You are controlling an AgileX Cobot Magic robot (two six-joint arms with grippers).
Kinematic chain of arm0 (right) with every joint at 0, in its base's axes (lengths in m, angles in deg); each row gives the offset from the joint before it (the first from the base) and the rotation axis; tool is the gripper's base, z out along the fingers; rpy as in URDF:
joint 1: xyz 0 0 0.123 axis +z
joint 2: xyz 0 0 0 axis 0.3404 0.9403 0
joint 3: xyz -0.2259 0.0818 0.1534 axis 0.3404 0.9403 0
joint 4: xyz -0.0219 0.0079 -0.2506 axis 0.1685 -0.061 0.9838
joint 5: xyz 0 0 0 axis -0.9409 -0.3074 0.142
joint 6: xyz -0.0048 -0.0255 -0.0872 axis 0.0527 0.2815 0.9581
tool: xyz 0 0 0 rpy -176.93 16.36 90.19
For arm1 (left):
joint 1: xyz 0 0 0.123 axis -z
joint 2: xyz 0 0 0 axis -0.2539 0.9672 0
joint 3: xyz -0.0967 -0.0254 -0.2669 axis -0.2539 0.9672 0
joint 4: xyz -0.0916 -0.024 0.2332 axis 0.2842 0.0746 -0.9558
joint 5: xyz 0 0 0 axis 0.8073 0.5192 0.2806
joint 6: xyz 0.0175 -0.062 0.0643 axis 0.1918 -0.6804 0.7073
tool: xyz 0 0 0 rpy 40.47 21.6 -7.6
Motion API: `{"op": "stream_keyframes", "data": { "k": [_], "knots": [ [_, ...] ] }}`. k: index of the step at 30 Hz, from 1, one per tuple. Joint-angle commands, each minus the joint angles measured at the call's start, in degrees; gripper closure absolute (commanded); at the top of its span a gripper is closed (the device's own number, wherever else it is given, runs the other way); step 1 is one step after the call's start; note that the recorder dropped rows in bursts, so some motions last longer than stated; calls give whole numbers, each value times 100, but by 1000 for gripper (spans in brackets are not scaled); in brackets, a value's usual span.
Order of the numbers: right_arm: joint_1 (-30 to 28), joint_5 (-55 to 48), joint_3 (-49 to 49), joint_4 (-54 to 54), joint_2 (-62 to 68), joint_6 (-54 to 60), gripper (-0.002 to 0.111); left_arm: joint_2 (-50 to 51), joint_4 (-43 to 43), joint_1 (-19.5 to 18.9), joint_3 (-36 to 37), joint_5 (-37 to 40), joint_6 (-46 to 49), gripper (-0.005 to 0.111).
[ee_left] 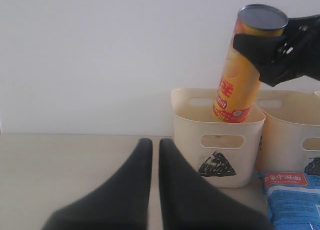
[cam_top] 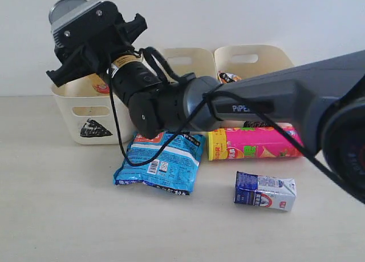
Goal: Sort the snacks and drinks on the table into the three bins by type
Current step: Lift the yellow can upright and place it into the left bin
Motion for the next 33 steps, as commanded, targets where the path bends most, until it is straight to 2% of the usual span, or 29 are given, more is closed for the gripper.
{"op": "stream_keyframes", "data": {
  "k": [1, 3, 5, 8, 12, 15, 23, 28, 30, 33],
  "knots": [
    [-205, -427, -371, -132, 367, -15, 108, -17, 68, -21, 23, -52, -12, 102],
    [-266, -493, -397, -272, 462, -28, 108, -17, 68, -21, 23, -52, -12, 102],
    [-293, -534, -413, -407, 518, -55, 101, -17, 68, -21, 23, -52, -12, 102],
    [-331, -592, -413, -462, 568, -76, 78, -17, 68, -21, 23, -52, -12, 102],
    [-382, -580, -413, -462, 567, -93, 35, -17, 68, -21, 23, -52, -12, 102],
    [-382, -495, -413, -462, 545, -93, 21, -17, 68, -21, 23, -52, -12, 102],
    [-382, -587, -413, -502, 344, -93, 22, -17, 68, -21, 23, -52, -12, 102],
    [-382, -1429, -422, -722, -30, -93, 23, -17, 68, -21, 23, -52, -12, 102],
    [-382, -1884, -422, -817, -224, -93, 29, -17, 68, -21, 23, -52, -12, 102],
    [-382, -2846, -422, -831, -558, -93, 52, -17, 68, -21, 23, -52, -12, 102]
  ]
}}
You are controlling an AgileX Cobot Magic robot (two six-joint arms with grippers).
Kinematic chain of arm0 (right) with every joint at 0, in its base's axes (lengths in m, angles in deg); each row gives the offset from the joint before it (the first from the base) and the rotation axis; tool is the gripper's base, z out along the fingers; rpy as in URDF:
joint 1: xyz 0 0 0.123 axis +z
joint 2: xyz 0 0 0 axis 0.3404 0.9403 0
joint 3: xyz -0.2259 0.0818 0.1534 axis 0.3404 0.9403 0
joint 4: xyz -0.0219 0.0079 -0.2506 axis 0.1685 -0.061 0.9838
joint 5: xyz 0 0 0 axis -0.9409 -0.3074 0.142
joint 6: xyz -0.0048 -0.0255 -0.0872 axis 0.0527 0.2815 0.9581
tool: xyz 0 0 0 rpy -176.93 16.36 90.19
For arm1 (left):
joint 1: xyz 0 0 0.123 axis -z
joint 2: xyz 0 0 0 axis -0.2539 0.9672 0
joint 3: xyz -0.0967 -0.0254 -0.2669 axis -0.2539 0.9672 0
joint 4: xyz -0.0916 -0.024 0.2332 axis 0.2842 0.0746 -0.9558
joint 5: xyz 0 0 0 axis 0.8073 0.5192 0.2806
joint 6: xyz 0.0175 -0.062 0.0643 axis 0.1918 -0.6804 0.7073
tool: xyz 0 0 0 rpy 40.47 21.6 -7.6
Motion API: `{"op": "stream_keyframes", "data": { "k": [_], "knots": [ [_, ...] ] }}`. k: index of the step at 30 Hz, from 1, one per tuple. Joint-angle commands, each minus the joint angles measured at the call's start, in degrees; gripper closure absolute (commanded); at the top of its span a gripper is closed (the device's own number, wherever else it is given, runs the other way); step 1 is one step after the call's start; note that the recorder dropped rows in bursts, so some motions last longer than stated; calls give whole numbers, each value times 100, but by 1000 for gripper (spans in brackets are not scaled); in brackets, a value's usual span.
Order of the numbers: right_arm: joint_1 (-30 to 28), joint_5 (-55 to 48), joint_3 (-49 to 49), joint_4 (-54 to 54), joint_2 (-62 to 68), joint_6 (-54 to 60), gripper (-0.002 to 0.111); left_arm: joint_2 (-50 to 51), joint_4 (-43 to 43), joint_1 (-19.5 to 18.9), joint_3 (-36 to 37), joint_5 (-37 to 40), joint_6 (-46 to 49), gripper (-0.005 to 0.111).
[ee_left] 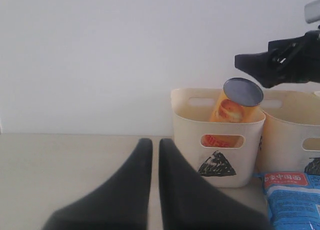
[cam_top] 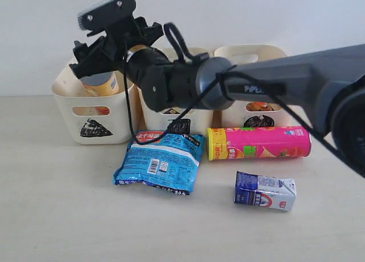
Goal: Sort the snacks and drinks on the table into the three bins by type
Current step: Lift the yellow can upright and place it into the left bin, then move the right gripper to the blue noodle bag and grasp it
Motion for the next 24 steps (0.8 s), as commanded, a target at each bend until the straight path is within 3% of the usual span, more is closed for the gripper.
{"op": "stream_keyframes", "data": {
  "k": [1, 6, 11, 24],
  "knots": [
    [-45, -1395, -36, -89, -567, -5, 62, -17, 68, -21, 23, -41, -12, 102],
    [-52, -2930, -36, -32, -1052, 96, 109, -17, 68, -21, 23, -41, -12, 102],
    [-57, -4481, -36, 139, -1431, 419, 108, -17, 68, -21, 23, -41, -12, 102],
    [-57, -9238, -36, 1927, -2022, 435, 108, -17, 68, -21, 23, -41, -12, 102]
  ]
}}
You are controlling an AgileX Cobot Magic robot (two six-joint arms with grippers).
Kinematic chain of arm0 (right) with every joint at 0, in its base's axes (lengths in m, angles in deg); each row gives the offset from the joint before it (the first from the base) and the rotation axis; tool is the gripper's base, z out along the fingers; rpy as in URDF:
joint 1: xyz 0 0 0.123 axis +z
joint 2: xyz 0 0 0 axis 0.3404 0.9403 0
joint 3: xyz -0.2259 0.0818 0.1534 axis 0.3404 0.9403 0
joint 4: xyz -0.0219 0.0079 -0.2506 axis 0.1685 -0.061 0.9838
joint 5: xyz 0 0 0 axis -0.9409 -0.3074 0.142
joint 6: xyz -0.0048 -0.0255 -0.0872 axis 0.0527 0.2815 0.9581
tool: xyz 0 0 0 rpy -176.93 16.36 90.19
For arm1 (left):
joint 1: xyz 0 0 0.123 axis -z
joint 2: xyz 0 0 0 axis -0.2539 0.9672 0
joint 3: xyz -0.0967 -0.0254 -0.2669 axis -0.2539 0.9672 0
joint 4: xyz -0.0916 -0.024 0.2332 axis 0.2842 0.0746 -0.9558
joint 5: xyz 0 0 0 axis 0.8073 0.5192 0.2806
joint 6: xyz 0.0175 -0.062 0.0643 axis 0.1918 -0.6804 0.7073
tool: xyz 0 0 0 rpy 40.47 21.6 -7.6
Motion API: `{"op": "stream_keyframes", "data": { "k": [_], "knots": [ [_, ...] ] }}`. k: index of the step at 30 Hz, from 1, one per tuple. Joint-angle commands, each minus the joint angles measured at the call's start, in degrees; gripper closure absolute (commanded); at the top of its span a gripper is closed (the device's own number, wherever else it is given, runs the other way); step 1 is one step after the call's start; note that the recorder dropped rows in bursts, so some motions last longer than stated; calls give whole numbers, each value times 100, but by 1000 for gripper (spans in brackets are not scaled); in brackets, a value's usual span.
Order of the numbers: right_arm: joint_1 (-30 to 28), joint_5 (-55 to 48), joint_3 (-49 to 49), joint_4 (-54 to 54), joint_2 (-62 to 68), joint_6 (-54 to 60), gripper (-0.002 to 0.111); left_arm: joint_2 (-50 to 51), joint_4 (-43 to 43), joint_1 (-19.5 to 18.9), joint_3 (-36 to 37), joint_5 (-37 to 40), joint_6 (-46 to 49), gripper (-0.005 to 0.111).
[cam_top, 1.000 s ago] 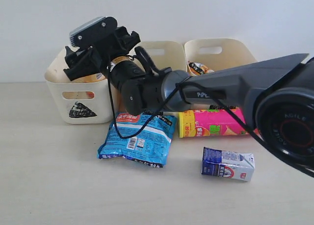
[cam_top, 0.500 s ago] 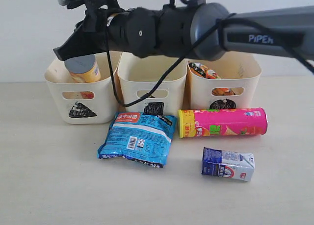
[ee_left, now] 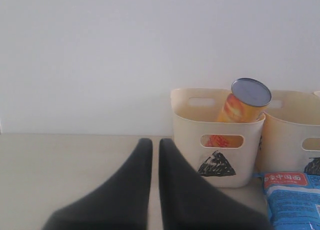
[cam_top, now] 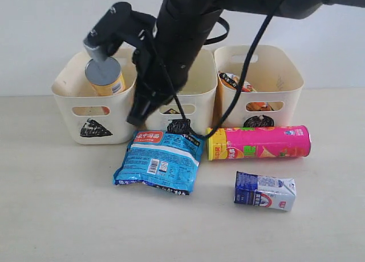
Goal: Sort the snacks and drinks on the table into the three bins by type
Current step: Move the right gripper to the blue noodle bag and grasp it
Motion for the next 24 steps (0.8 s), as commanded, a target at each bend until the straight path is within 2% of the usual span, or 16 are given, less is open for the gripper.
{"op": "stream_keyframes", "data": {
  "k": [1, 7, 14, 24],
  "knots": [
    [-21, -1543, -26, 433, -173, 92, 108, -17, 68, -21, 23, -41, -12, 102],
    [-31, -1555, -14, 405, -213, 308, 108, -17, 68, -21, 23, -41, -12, 102],
    [-546, -1555, -3, 313, -213, -242, 108, -17, 68, -21, 23, -41, -12, 102],
    [-1427, -1555, 1372, 154, -469, 77, 108, -17, 68, -21, 23, -41, -12, 102]
  ]
}}
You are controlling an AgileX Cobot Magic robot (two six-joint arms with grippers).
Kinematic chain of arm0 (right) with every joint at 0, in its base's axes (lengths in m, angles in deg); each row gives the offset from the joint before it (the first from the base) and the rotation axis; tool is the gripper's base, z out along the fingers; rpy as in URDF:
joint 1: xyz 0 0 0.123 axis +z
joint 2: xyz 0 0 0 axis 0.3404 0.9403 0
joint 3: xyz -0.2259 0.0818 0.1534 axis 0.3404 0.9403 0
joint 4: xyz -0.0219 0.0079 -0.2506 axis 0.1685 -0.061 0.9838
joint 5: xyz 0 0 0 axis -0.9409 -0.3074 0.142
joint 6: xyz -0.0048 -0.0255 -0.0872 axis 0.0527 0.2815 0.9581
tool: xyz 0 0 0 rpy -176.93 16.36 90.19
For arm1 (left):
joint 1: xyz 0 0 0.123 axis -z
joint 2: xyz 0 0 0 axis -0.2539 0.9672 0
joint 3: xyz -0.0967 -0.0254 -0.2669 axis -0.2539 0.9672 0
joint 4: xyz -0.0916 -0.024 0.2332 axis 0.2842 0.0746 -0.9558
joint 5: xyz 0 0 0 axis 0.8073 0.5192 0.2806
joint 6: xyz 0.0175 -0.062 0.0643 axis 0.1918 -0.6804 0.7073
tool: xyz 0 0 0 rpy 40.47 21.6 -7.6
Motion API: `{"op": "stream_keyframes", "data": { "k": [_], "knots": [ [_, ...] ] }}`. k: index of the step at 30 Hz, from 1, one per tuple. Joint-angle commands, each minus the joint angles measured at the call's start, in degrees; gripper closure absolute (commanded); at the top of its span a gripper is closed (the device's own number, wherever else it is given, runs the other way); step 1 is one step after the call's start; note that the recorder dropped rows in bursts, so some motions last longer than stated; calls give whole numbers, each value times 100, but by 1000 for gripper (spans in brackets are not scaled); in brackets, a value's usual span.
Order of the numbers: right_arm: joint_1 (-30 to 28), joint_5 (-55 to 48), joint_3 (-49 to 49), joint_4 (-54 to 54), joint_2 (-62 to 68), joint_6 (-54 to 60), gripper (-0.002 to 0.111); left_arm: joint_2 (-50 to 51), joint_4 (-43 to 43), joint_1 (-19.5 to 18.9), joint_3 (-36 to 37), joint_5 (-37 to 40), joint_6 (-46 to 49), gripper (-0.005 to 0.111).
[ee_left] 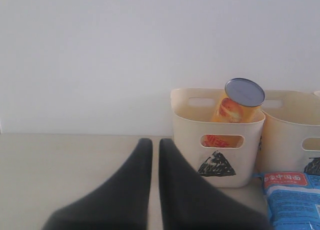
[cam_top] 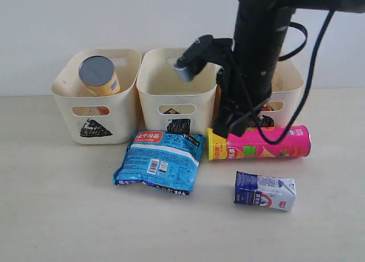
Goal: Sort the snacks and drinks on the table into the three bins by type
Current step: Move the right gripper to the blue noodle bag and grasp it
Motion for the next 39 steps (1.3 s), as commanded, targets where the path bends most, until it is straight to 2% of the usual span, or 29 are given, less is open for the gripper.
{"op": "stream_keyframes", "data": {
  "k": [1, 6, 9, 12, 17, 21, 24, 27, 35, 37, 39],
  "knots": [
    [-345, -36, 648, -60, -108, 261, 108, -17, 68, -21, 23, -41, -12, 102],
    [-398, 45, 1162, -147, -108, 261, 108, -17, 68, -21, 23, -41, -12, 102],
    [-387, 651, 1367, -484, -108, 424, 104, -17, 68, -21, 23, -41, -12, 102],
    [-387, 1070, 1498, -1203, -108, 979, 89, -17, 68, -21, 23, -41, -12, 102],
    [-347, 1681, 1767, -2333, -87, 2351, 52, -17, 68, -21, 23, -41, -12, 102],
    [-38, 2493, 2108, -2484, -51, 2992, 45, -17, 68, -21, 23, -41, -12, 102],
    [576, 3967, 2575, -2250, -36, 3205, 30, -17, 68, -21, 23, -41, -12, 102],
    [921, 4934, 2840, -2115, -36, 3217, 26, -17, 68, -21, 23, -41, -12, 102],
    [1630, 8023, 3518, -2300, 175, 3283, 26, -17, 68, -21, 23, -41, -12, 102],
    [1779, 8457, 3518, -2541, 497, 3676, 26, -17, 68, -21, 23, -41, -12, 102],
    [1948, 9207, 3518, -3520, 817, 4638, 26, -17, 68, -21, 23, -41, -12, 102]
  ]
}}
